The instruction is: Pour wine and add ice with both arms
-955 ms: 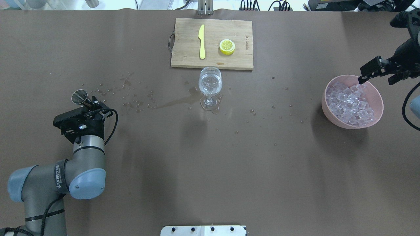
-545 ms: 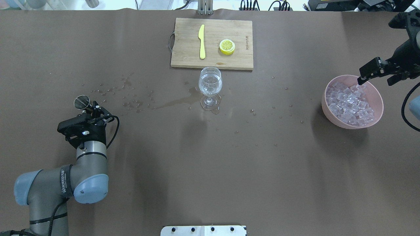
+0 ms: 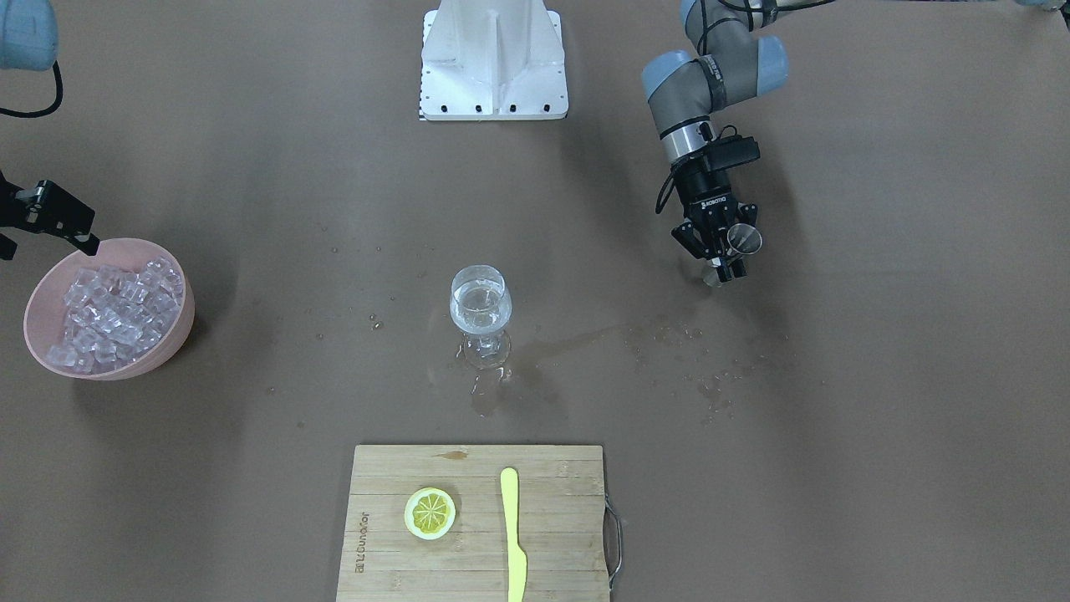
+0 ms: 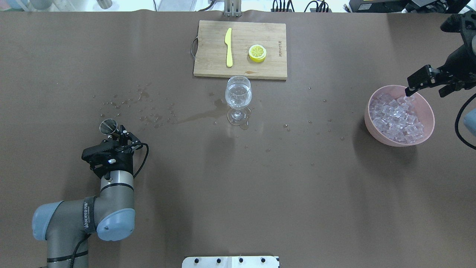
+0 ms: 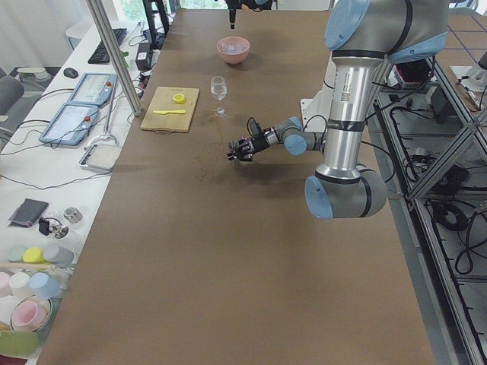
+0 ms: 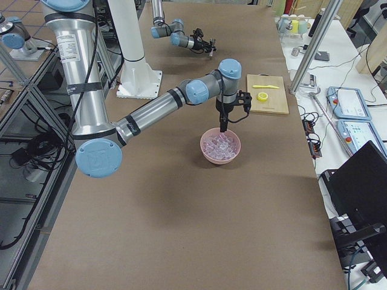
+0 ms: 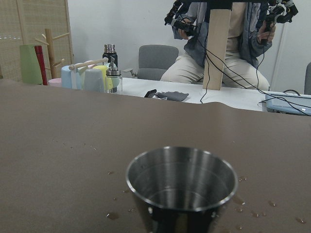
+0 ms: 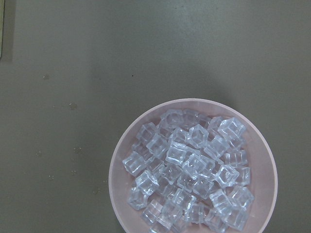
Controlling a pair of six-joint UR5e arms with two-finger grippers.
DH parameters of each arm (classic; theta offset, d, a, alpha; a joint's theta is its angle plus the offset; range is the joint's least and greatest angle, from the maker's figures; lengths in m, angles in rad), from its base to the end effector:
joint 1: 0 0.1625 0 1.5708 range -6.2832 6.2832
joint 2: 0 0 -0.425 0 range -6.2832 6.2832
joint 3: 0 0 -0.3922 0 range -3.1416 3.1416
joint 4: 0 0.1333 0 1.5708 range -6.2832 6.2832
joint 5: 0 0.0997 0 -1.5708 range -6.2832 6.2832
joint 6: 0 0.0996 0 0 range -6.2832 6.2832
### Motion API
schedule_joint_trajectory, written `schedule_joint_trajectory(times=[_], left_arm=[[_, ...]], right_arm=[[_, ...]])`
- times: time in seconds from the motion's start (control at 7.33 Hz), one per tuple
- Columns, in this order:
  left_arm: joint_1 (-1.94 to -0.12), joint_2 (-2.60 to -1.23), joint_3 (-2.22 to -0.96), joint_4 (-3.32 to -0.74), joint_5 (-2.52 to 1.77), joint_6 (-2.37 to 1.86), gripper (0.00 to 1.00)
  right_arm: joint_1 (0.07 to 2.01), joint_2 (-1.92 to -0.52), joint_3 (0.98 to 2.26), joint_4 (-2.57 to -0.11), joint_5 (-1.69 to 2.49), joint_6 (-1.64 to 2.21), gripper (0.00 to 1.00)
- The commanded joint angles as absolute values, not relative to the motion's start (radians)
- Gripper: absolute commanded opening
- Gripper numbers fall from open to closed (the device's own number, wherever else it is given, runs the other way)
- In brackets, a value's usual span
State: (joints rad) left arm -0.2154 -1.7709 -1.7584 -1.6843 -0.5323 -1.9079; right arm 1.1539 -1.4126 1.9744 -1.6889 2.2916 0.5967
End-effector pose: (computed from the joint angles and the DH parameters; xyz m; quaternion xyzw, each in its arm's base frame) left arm 0.4995 -0.3336 0.4272 0.4667 0.2441 -0.3478 0.7756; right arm -0.1492 -0.5038 0.3980 0.0130 -0.4007 0.0047 0.9161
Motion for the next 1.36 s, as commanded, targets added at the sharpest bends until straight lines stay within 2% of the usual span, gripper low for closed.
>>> schedule_joint_trajectory(times=[0.0, 0.27, 0.41, 0.95, 1.09, 1.23], left_arm=[[-0.215, -1.776, -1.756, -1.684, -0.532, -1.91, 0.57], [-0.215, -1.776, -1.758, -1.684, -0.532, -1.91, 0.61], [-0.215, -1.776, -1.758, -1.684, -0.534, -1.907, 0.98], [-0.184, -1.74, -1.891, -1.648, -0.601, -1.845, 0.98], [-0.158, -1.723, -1.972, -1.561, -0.62, -1.845, 0.98], [-0.117, -1.685, -2.128, -1.395, -0.726, -1.845, 0.98]], right_arm=[[1.155, -1.414, 1.979, -1.689, 2.292, 0.595, 1.0], [1.155, -1.414, 1.979, -1.689, 2.292, 0.597, 1.0], [1.155, -1.414, 1.979, -1.689, 2.292, 0.597, 1.0], [1.155, -1.413, 1.979, -1.689, 2.292, 0.595, 1.0], [1.155, -1.416, 1.979, -1.689, 2.292, 0.595, 1.0], [1.155, -1.42, 1.979, -1.689, 2.29, 0.595, 1.0]])
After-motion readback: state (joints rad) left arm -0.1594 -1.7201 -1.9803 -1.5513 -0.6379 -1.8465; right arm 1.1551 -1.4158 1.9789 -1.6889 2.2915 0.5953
